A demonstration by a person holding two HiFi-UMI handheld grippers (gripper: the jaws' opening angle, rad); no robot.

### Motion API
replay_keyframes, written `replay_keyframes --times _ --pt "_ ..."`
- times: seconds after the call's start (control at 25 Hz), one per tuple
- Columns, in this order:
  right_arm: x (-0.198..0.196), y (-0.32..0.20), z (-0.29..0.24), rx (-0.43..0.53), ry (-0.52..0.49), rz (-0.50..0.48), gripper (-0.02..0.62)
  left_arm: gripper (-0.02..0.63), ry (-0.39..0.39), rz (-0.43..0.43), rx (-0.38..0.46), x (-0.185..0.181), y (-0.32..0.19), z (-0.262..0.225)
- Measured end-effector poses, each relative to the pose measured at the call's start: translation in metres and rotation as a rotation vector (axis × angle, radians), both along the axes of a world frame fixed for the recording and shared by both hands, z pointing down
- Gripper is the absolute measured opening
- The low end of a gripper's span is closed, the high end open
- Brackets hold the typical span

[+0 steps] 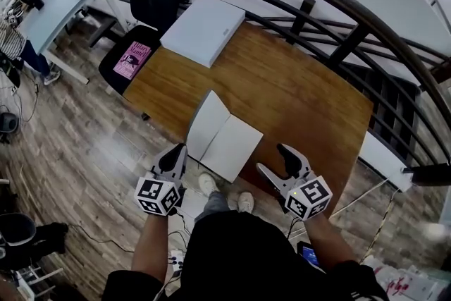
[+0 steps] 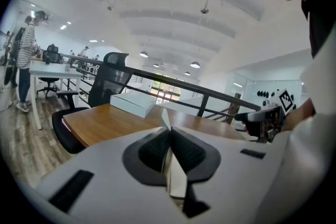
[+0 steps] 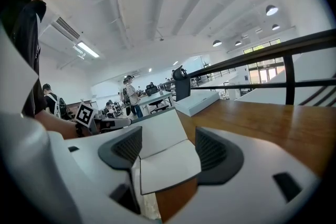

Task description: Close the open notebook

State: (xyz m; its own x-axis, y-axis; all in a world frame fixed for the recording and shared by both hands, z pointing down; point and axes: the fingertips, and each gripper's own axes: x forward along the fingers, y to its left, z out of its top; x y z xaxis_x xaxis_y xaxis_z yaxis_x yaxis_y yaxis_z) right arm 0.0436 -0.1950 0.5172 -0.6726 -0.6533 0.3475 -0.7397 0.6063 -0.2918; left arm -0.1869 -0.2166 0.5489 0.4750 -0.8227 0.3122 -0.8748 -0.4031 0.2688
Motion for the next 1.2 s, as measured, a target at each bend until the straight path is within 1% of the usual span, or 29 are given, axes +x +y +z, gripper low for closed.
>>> replay_keyframes --times 0.12,0.36,0.72,0.84,0.92,0.96,1.0,1.04,1.08,1.12,1.2 --pt "0.008 0.006 -0.004 0.007 -0.003 -0.002 0.316 0.026 -0.055 -0.017 0.011 0.009 0.007 -0.002" --pt "0.021 0.015 -0.008 0.019 -0.009 0.002 0.315 0.026 -0.058 -0.020 0.017 0.023 0.017 -0.004" --pt "0.039 0.034 -0.010 0.024 -0.014 0.010 0.314 0.028 -0.062 0.003 0.012 0.052 0.036 -0.001" --pt "0.043 0.040 -0.011 0.022 -0.014 0.012 0.313 0.029 -0.078 0.021 0.003 0.064 0.045 0.002" --pt "0.047 0.042 -0.012 0.023 -0.015 0.012 0.314 0.029 -0.092 0.055 -0.008 0.078 0.052 0.007" --pt "0.050 0.044 -0.012 0.025 -0.016 0.013 0.314 0.036 -0.094 0.082 -0.017 0.088 0.057 0.010" --pt "0.052 0.045 -0.013 0.027 -0.017 0.014 0.313 0.076 -0.094 0.114 -0.028 0.098 0.063 0.014" --pt "0.054 0.047 -0.014 0.029 -0.018 0.015 0.313 0.140 -0.094 0.147 -0.037 0.107 0.069 0.017" --pt "0.056 0.048 -0.014 0.032 -0.019 0.016 0.314 0.179 -0.096 0.177 -0.044 0.116 0.075 0.020" --pt "0.057 0.050 -0.015 0.034 -0.020 0.017 0.314 0.183 -0.098 0.198 -0.048 0.122 0.079 0.022" --pt "0.061 0.053 -0.016 0.040 -0.024 0.021 0.313 0.183 -0.097 0.211 -0.053 0.130 0.085 0.023"
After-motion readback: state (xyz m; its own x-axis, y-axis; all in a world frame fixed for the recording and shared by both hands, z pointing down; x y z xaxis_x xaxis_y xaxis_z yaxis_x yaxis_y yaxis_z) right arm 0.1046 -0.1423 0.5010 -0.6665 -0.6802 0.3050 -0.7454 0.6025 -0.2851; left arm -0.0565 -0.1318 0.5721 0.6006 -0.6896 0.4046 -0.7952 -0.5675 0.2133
